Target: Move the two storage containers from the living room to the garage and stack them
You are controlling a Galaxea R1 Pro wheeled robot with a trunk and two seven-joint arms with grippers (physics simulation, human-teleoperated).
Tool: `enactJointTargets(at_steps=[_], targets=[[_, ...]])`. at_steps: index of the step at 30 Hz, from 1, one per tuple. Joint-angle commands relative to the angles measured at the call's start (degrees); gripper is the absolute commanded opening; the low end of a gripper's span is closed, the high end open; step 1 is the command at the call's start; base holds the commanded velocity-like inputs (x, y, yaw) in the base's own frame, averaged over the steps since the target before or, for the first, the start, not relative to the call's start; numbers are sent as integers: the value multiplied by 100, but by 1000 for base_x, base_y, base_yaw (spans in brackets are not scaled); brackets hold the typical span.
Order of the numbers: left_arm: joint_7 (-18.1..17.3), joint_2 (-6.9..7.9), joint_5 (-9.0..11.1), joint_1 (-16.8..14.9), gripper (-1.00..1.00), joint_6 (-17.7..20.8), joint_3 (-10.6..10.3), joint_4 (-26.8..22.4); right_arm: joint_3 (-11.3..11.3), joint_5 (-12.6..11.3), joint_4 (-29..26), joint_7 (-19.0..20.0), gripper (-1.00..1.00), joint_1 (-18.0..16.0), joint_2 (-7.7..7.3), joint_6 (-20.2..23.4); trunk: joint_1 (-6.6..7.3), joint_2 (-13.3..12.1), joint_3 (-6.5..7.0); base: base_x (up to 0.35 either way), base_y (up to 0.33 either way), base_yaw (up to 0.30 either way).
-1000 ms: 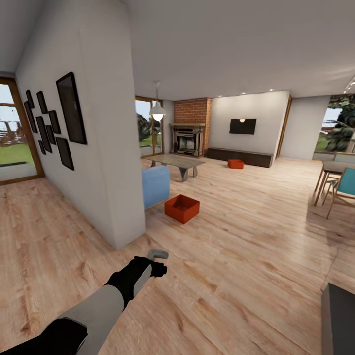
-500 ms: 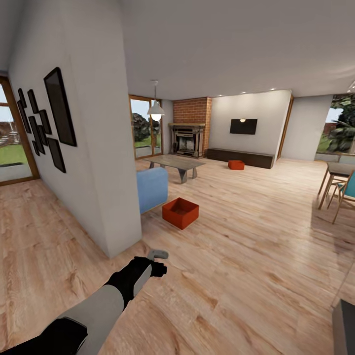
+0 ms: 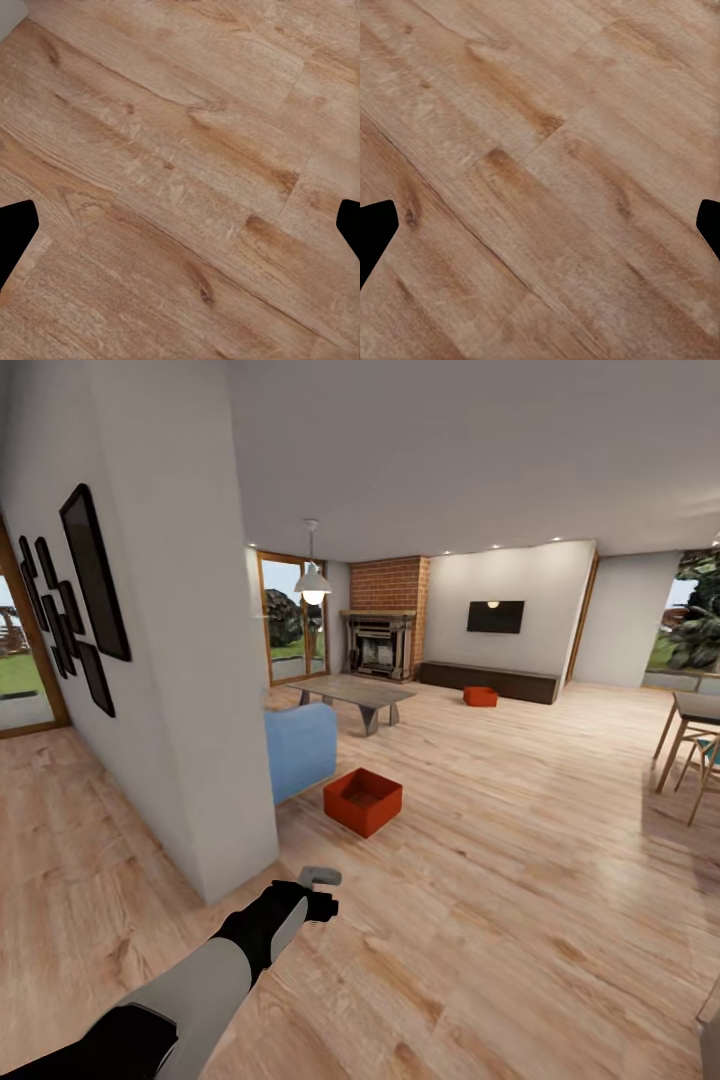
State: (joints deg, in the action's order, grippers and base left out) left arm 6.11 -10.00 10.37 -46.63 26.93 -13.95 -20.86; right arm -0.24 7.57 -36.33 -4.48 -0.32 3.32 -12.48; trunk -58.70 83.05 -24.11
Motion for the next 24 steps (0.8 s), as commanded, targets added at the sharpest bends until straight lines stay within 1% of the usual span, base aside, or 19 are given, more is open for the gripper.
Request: enactJointTargets(at_steps=[1,12,24], targets=[[49,0,61,-4,100,23,-29,-4,-2,60,3,-35,100,-3,2,-9,-3,3,-7,336,-72,0],[48,0,61,-4,100,23,-36,-6,5,60,3,-35,100,-3,2,-9,-3,3,-7,336,-78,0],[49,0,61,-4,100,23,-38,-5,6,60,3,-35,100,-3,2,-9,-3,3,-7,336,-115,0]])
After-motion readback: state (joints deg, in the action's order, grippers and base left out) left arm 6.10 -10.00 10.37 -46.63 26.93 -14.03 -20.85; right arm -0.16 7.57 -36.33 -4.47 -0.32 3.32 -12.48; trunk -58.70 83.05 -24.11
